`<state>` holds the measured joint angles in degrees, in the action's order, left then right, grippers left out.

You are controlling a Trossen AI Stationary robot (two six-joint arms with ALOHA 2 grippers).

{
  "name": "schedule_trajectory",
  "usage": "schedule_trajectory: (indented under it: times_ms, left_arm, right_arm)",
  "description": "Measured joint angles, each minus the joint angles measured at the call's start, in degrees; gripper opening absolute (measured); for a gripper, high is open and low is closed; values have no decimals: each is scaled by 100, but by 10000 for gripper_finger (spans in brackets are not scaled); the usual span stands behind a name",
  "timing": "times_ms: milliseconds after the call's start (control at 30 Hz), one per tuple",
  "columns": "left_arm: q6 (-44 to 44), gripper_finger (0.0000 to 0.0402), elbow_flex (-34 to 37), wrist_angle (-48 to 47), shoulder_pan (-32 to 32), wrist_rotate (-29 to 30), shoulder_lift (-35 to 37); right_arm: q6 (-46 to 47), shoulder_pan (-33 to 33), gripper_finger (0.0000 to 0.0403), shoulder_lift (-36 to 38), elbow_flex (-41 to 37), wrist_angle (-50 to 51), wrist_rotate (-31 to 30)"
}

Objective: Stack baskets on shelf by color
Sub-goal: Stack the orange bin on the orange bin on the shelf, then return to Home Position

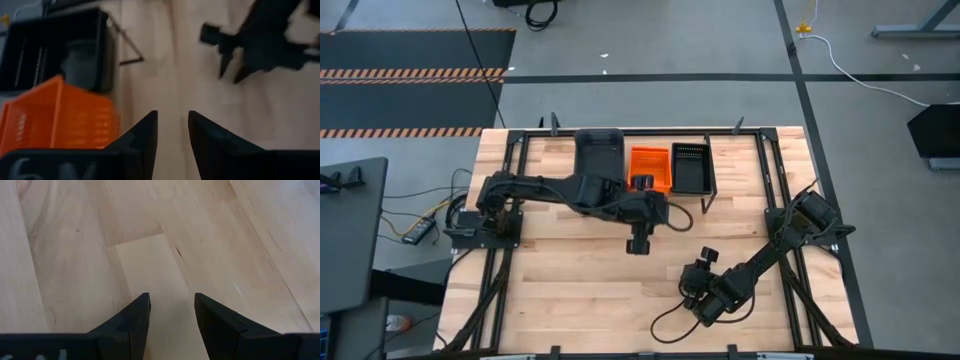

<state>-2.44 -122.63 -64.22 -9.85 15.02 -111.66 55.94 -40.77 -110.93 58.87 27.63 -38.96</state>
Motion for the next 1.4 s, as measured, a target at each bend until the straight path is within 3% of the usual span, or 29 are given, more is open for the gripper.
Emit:
schedule_trajectory:
  times_ms: [267, 500, 667, 933, 1133, 1400]
  left_arm:
    - [104, 117, 460, -7, 492, 947, -7]
    - [180, 117, 492, -9, 617, 977, -7]
    - [169, 117, 222, -97, 419, 726, -11]
    - [121, 117, -797, -108, -167, 676, -9]
    - [-457, 117, -1237, -58, -707, 687, -8]
    - [-557, 116, -1195, -45, -874, 1283, 137]
  right_arm:
    - [-15, 0, 165, 0, 0, -15, 0]
    - [-35, 2, 165, 0, 0, -17, 2]
    - [-37, 1, 165, 0, 0, -16, 0]
    - [-39, 2, 165, -2, 0, -17, 2]
    - [-43, 2, 165, -7, 1, -107, 2]
    - [-880, -46, 165, 109, 718, 56, 62]
